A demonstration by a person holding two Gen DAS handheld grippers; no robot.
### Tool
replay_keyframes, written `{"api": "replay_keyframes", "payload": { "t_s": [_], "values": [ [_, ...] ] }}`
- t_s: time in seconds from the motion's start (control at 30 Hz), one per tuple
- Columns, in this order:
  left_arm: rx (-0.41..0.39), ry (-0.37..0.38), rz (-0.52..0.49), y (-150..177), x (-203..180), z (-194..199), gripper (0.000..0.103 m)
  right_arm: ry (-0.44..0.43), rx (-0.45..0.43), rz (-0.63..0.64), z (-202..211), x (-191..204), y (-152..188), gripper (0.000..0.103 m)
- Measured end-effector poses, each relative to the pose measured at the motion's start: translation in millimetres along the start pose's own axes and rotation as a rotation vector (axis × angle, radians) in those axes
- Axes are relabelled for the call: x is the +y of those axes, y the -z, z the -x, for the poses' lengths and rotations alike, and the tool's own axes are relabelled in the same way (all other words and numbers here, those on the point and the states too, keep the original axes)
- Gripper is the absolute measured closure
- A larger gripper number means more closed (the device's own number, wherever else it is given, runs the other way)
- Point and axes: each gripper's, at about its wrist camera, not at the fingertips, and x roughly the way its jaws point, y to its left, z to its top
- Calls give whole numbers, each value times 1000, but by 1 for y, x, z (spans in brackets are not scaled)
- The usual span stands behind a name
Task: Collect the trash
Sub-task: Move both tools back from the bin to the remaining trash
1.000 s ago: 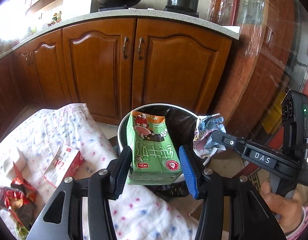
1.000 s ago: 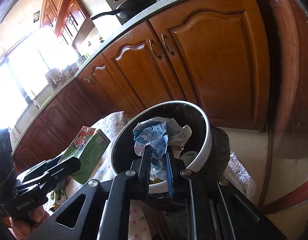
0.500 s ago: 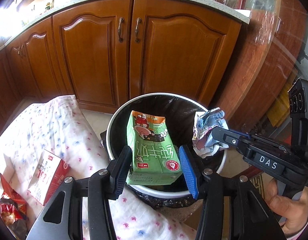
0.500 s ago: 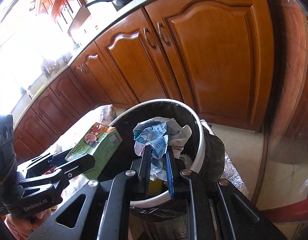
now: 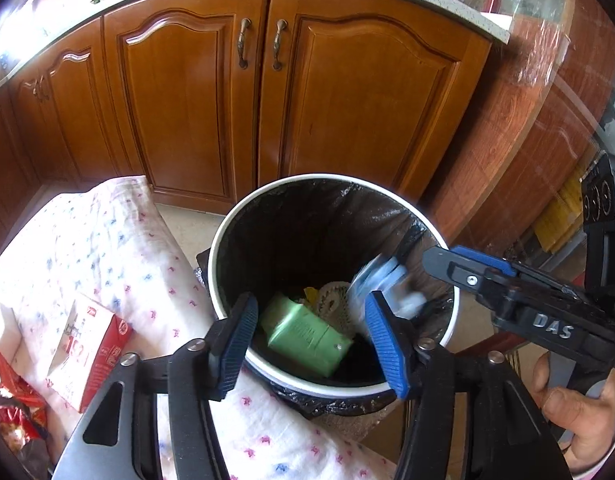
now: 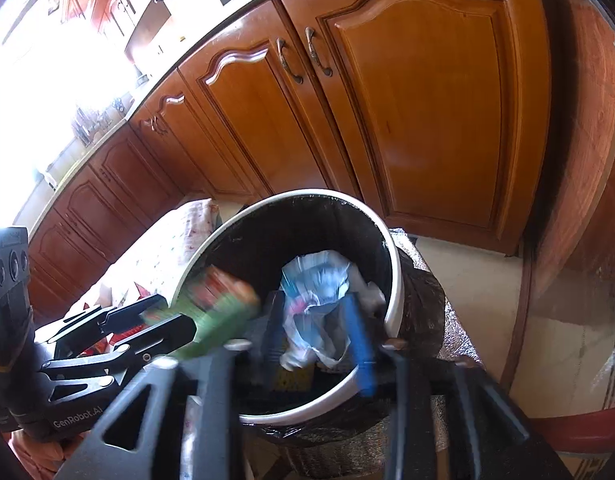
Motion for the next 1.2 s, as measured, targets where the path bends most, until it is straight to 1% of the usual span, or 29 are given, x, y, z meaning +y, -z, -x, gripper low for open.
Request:
{"api": "replay_keyframes", "payload": {
  "t_s": [0.03,0.13,0.2,0.27,0.33,0.57,0.9,1.2],
  "values": [
    [-10,4,4,2,1,4,45,-10,-12,-10,3,-1,1,47],
    [-32,12,39,12,8,17,42,-37,-56,-35,16,-2,6,46],
    [-46,18,75,22,14,28,40,-61,-87,-52,25,-1,12,37],
    [-63,16,102,33,19,40,39,-91,-116,-70,33,1,19,17],
    [-80,6,125,46,24,53,39,-127,-141,-83,40,3,28,13],
    [-130,-30,208,90,51,100,39,-182,-135,-91,47,28,61,13],
    [-157,-90,310,146,91,157,39,-231,-86,-78,45,65,98,13],
    [-179,-138,385,179,131,200,39,-276,-25,-39,37,104,128,13]
  ]
}}
